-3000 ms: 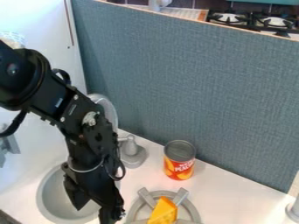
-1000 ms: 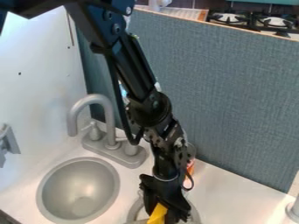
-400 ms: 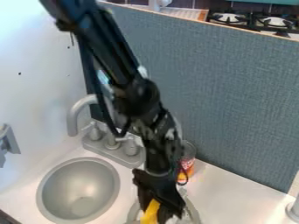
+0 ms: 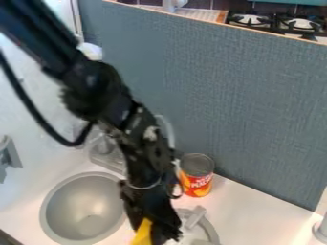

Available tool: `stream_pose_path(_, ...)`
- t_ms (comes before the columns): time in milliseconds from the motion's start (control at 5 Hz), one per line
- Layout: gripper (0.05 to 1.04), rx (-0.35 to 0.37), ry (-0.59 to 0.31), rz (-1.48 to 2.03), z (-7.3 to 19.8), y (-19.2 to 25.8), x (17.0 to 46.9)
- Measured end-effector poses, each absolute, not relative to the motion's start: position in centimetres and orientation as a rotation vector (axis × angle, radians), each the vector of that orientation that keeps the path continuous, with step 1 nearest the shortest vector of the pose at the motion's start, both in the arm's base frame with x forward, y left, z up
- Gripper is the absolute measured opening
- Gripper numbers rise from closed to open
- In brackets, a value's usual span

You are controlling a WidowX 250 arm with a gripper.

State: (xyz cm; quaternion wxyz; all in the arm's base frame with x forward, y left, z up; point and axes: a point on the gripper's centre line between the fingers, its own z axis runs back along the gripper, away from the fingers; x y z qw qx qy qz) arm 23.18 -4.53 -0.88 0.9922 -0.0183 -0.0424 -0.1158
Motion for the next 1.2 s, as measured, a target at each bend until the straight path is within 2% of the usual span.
stream_pose_path(400, 0.595, -0.007, -0.064, -0.106, -3.2, 0.6, 22.5)
stream_pose_path(1000, 0.595, -0.079, 0.074, -0.055, -9.2, 4.1, 21.1)
stream_pose_path(1200, 0.595, -0.11, 0.066, -0.063, -10.2, 4.1, 21.5)
